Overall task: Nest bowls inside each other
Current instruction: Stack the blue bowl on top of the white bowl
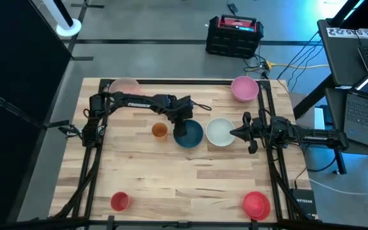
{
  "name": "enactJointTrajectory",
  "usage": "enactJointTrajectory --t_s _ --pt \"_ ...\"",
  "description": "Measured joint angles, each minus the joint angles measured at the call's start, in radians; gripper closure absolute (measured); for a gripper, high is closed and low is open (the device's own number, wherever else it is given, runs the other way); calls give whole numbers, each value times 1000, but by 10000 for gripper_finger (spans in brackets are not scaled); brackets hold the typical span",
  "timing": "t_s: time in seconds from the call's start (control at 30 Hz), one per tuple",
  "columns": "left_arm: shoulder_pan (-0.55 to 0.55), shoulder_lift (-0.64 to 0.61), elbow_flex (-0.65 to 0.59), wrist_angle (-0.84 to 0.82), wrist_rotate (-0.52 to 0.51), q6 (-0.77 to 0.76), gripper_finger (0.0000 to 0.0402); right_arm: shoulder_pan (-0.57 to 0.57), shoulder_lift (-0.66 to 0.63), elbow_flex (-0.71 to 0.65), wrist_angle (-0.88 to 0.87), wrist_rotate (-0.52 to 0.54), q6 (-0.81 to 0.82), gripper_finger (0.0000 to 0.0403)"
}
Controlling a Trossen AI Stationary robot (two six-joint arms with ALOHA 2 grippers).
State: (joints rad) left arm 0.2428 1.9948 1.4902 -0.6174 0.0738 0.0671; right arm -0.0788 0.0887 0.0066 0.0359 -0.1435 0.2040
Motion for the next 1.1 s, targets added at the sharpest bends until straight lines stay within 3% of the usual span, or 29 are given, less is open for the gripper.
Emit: enactJointTrajectory --t_s 0.2,0.4,0.53,1.1 --pt "-9 23 40 -15 12 26 398 0 0 0 -2 5 0 402" --pt "-6 21 245 -164 12 73 401 0 1 0 -2 6 0 402" --pt "2 20 402 -148 12 76 401 0 1 1 -1 6 29 402" --pt "13 324 740 -122 74 90 401 0 -2 130 22 43 -62 402"
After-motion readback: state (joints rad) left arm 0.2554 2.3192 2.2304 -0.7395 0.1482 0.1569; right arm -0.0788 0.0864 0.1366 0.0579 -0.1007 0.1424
